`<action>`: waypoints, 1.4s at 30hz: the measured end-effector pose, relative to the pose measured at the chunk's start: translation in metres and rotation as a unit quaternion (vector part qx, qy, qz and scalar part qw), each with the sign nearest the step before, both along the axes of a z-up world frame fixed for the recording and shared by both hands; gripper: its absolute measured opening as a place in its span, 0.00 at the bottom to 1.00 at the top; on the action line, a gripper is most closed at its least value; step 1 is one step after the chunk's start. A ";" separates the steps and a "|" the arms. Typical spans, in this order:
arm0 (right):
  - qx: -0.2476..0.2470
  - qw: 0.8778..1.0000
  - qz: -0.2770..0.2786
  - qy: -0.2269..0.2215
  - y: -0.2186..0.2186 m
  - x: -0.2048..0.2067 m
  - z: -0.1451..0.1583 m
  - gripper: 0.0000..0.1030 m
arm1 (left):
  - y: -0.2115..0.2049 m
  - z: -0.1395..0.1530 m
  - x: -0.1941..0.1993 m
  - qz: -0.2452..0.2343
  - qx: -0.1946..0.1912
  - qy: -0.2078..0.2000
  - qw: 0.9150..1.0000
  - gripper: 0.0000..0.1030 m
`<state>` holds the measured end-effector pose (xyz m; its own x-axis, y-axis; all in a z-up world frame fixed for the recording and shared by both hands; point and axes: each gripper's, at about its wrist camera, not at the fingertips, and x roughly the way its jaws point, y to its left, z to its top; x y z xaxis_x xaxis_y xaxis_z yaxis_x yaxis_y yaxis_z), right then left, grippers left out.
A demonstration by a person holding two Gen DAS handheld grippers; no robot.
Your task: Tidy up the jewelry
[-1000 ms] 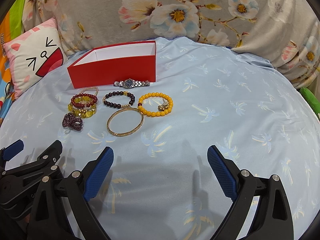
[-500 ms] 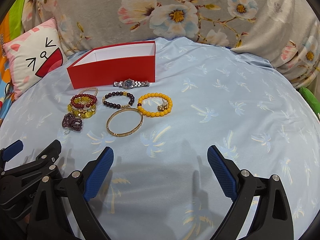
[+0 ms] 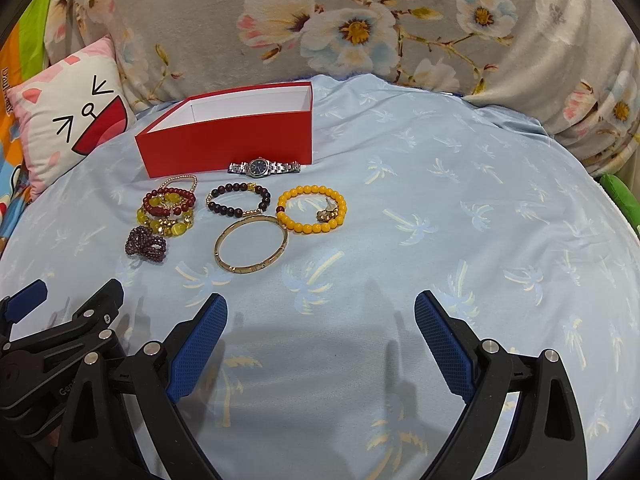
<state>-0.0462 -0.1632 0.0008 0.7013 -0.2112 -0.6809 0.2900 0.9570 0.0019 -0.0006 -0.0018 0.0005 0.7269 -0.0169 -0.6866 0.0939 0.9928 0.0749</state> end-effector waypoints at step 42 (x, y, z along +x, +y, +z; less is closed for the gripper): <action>0.003 1.000 0.000 0.001 -0.001 -0.001 -0.001 0.88 | 0.001 0.004 0.001 -0.001 -0.002 -0.002 1.000 0.92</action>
<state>-0.0472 -0.1639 -0.0002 0.7000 -0.2079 -0.6832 0.2908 0.9568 0.0069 0.0001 -0.0004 0.0041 0.7303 -0.0198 -0.6829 0.0946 0.9929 0.0724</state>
